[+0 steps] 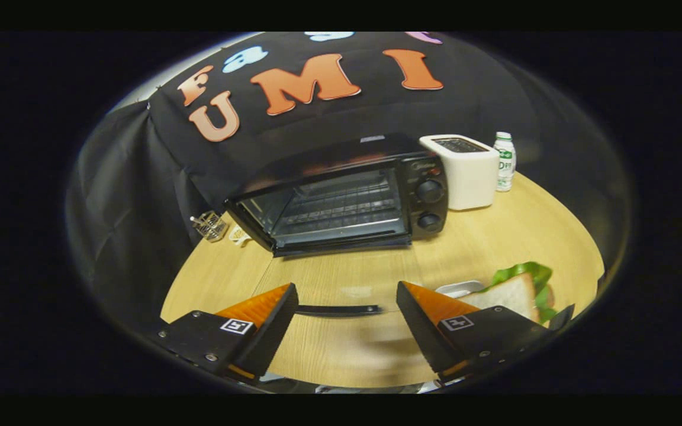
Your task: Open the toaster oven, put the food inside, and close the toaster oven door.
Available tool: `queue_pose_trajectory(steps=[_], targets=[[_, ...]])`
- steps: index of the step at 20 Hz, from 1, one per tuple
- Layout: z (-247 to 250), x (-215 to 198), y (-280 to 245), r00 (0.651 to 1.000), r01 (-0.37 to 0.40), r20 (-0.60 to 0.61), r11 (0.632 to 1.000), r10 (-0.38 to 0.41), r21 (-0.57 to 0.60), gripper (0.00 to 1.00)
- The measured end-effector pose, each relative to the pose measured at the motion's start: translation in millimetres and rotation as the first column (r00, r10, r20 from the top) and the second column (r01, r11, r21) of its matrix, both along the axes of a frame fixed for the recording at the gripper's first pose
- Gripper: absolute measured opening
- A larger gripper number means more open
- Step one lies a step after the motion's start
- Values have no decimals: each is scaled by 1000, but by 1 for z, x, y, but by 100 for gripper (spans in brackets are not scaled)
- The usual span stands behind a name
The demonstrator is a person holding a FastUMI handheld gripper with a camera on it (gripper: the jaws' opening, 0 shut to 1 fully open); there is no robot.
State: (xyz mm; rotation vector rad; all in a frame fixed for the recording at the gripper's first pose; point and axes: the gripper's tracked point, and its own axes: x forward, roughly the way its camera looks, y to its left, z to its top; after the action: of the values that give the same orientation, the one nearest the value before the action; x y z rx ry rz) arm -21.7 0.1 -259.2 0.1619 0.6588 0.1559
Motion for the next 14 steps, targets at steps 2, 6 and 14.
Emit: queue_pose_trajectory(steps=[2, 6, 14], targets=[[22, -2, -37, 1000, 18, 16, 1000, -18, -14, 98], [36, -13, -108, 998, 69, -4, 995, -70, -73, 99], [-18, -33, -155, 966, 37, -254, 999, -45, -37, 99]])
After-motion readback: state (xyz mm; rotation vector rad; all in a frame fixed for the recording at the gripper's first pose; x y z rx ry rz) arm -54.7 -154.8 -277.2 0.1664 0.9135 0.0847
